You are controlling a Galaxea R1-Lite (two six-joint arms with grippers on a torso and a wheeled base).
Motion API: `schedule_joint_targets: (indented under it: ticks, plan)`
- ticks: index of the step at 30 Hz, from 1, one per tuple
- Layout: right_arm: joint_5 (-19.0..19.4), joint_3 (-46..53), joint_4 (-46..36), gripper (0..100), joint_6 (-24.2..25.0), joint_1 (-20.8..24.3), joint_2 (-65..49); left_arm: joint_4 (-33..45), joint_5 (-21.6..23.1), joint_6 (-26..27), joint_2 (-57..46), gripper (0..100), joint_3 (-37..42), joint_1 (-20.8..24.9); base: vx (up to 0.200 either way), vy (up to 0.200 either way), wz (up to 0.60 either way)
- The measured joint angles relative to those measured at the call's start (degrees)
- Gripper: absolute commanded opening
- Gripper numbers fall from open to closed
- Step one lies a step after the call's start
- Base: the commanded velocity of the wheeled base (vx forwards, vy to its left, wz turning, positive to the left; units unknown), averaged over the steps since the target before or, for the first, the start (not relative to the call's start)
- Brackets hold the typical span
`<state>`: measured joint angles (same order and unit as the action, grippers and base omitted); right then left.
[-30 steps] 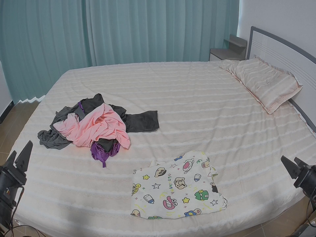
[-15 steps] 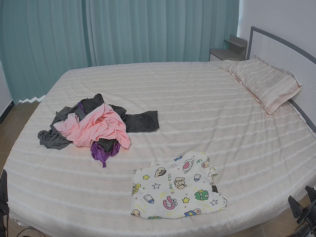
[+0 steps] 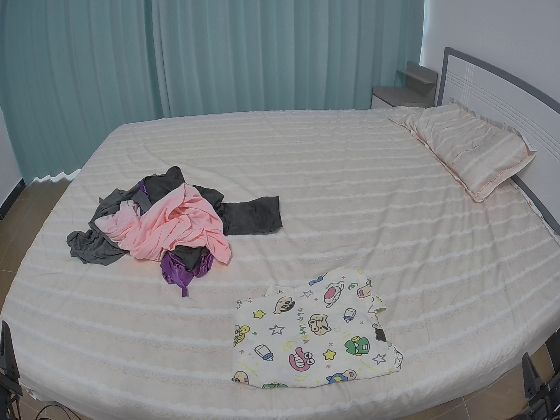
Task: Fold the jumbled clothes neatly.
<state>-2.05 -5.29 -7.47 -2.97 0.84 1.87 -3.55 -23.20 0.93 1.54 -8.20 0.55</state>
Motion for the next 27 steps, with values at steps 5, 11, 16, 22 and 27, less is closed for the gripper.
schedule_joint_targets:
  ticks: [5, 11, 16, 22, 27]
  plan:
    - [2.76, 2.49, 6.14, 100, -0.74, -0.11, -0.83, -10.74, 0.43, 1.15, -0.63, 100, 4.55, -0.11, 0.0, 0.0, 0.0]
    - [4.07, 4.02, 7.47, 100, -0.79, -0.11, -1.18, -14.87, 1.72, 2.84, -0.88, 100, 6.8, -0.11, 0.0, 0.0, 0.0]
    - [3.38, 4.24, 7.47, 100, 0.62, -0.11, -1.24, -5.05, 4.35, 1.87, -0.91, 100, 7.16, -0.11, 0.0, 0.0, 0.0]
    - [1.84, 4.28, 7.55, 100, 2.38, -0.13, -1.24, 0.11, 14.34, -3.46, -0.91, 100, 7.19, -0.11, 0.0, 0.0, 0.0]
    - [1.37, 4.28, 7.58, 100, 2.68, -0.16, -1.23, 1.1, 18.96, -3.0, -0.91, 100, 7.19, -0.11, 0.0, 0.0, 0.0]
